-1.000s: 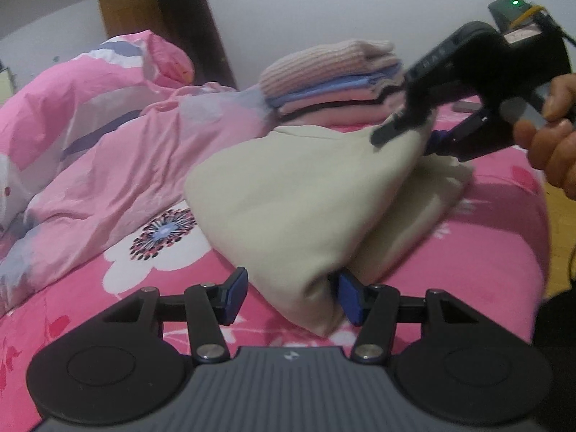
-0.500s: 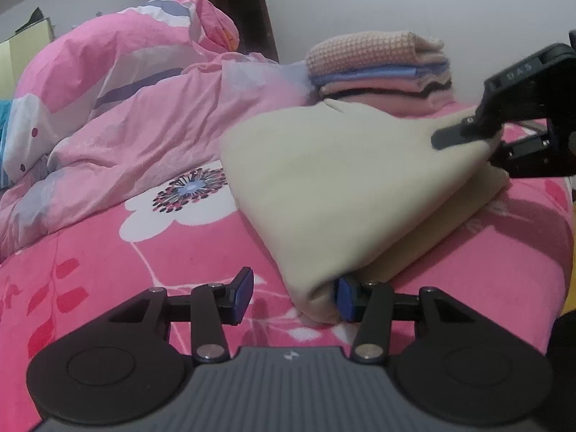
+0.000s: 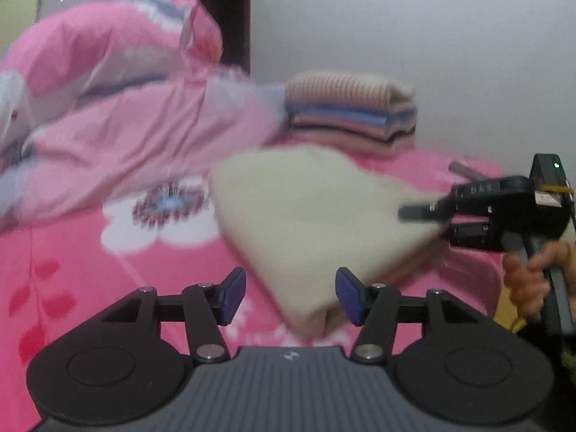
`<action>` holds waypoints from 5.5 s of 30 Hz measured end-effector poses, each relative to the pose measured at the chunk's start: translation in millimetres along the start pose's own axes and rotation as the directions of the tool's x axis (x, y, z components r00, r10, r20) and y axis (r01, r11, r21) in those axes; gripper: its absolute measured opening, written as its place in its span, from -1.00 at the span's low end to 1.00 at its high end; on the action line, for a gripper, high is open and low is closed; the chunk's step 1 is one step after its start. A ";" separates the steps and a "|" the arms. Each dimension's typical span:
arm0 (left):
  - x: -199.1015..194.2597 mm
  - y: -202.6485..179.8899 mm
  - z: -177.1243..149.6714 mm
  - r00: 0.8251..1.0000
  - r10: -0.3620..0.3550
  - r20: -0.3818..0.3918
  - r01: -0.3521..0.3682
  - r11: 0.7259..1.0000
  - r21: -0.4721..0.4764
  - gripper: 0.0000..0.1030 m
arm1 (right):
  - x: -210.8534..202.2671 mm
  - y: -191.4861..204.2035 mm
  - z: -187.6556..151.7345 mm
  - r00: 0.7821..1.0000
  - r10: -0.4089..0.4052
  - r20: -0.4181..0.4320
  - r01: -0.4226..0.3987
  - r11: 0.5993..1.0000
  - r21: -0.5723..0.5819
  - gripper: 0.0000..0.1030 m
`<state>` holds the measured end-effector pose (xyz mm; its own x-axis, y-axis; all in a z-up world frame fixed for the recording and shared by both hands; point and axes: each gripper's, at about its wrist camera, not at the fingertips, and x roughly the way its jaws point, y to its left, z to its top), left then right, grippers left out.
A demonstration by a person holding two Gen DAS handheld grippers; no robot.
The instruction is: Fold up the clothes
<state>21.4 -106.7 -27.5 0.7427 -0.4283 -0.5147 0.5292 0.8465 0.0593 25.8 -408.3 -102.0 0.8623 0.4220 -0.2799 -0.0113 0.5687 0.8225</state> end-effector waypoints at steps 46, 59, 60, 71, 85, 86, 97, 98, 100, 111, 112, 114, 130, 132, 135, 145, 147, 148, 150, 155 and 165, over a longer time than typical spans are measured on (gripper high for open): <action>82.8 -50.2 -10.7 0.996 -0.015 0.092 0.008 0.997 0.076 0.04 | 26.9 92.8 9.2 0.944 -0.314 0.104 0.289 0.630 -0.721 -0.70; 82.2 -47.7 -12.1 0.993 -0.051 0.106 0.046 0.998 0.053 0.05 | 125.0 111.7 29.7 0.932 -0.356 -0.071 0.165 0.590 -0.791 -0.70; 82.3 -47.6 -12.2 0.993 -0.052 0.108 0.047 0.998 0.052 0.05 | 126.2 126.8 30.0 0.946 -0.311 -0.088 0.116 0.581 -0.806 -0.70; 86.9 -44.6 -13.8 0.991 -0.064 0.113 0.061 0.998 0.036 0.05 | 217.1 118.2 18.6 0.917 -0.315 -0.244 0.006 0.624 -0.781 -0.71; 91.2 -46.8 -14.8 0.993 -0.043 0.111 0.039 0.998 0.040 0.05 | 259.5 113.3 -4.8 0.916 -0.305 -0.262 -0.031 0.595 -0.803 -0.72; 90.9 -47.2 -14.7 0.993 -0.044 0.113 0.039 0.998 0.043 0.05 | 258.5 115.3 -2.9 0.916 -0.307 -0.259 -0.020 0.610 -0.792 -0.72; 87.2 -46.2 -15.6 0.991 -0.055 0.118 0.051 0.998 0.039 0.10 | 226.4 129.6 16.1 0.935 -0.336 -0.111 0.125 0.608 -0.784 -0.72; 83.7 -43.5 -14.3 0.990 -0.066 0.125 0.063 0.998 0.025 0.12 | 208.6 134.7 21.1 0.946 -0.310 -0.093 0.125 0.616 -0.778 -0.72; 73.4 -38.1 -12.0 0.986 -0.082 0.145 0.083 0.997 0.002 0.14 | 171.8 144.1 30.2 0.961 -0.272 -0.057 0.127 0.612 -0.781 -0.72; 48.6 -42.6 -26.5 0.998 -0.022 0.064 0.016 0.995 0.095 0.09 | 140.8 79.8 -6.3 0.936 -0.338 -0.099 0.139 0.613 -0.777 -0.74; 45.4 -41.6 -26.4 0.998 -0.025 0.063 0.019 0.995 0.093 0.09 | 140.3 82.6 -0.7 0.933 -0.343 -0.108 0.150 0.644 -0.750 -0.75; 39.1 -39.6 -26.2 0.998 -0.031 0.061 0.026 0.996 0.089 0.09 | 129.8 98.7 1.8 0.929 -0.359 -0.093 0.159 0.610 -0.776 -0.74; 35.3 -41.5 -42.7 0.992 0.126 0.019 -0.128 0.985 0.117 -0.05 | 69.3 83.4 -32.3 0.931 -0.358 -0.077 0.157 0.580 -0.799 -0.74; 39.0 -40.5 -42.5 0.989 0.150 0.008 -0.150 0.982 0.112 -0.05 | 69.6 83.3 -34.5 0.929 -0.362 -0.075 0.157 0.569 -0.807 -0.74; 32.4 -39.6 -43.0 0.982 0.189 0.009 -0.189 0.976 0.105 -0.05 | 67.4 80.4 -32.8 0.931 -0.354 -0.086 0.148 0.584 -0.798 -0.74; 33.2 -21.8 -47.6 0.980 0.184 -0.070 -0.182 0.983 0.032 -0.03 | 65.9 84.8 -34.1 0.928 -0.359 -0.098 0.135 0.571 -0.810 -0.75; 33.5 -22.7 -47.7 0.979 0.189 -0.075 -0.187 0.982 0.031 -0.03 | 57.9 103.2 -36.3 0.944 -0.319 -0.089 0.111 0.557 -0.823 -0.71; 34.3 -23.8 -48.6 0.978 0.194 -0.074 -0.192 0.981 0.032 -0.03 | 53.4 112.9 -37.6 0.952 -0.294 -0.085 0.096 0.550 -0.830 -0.71; 35.6 -24.6 -50.1 0.978 0.197 -0.075 -0.196 0.980 0.022 -0.02 | 47.6 129.5 -44.9 0.966 -0.230 -0.120 0.023 0.536 -0.844 -0.71; 34.4 -13.0 -54.0 0.984 0.154 -0.091 -0.159 0.986 -0.052 0.02 | 70.3 106.8 -87.5 0.921 -0.339 -0.194 -0.025 0.445 -0.895 -0.74; 28.5 8.3 -64.8 0.993 0.058 -0.107 -0.077 0.982 -0.175 0.05 | 58.4 131.4 -96.8 0.928 -0.323 -0.183 -0.027 0.432 -0.902 -0.73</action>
<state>20.4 -91.4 -97.1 0.7244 -0.3419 -0.5986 0.3909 0.9190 -0.0518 25.7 -240.5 -58.2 0.7118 0.3369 -0.6163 -0.4848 0.8706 -0.0839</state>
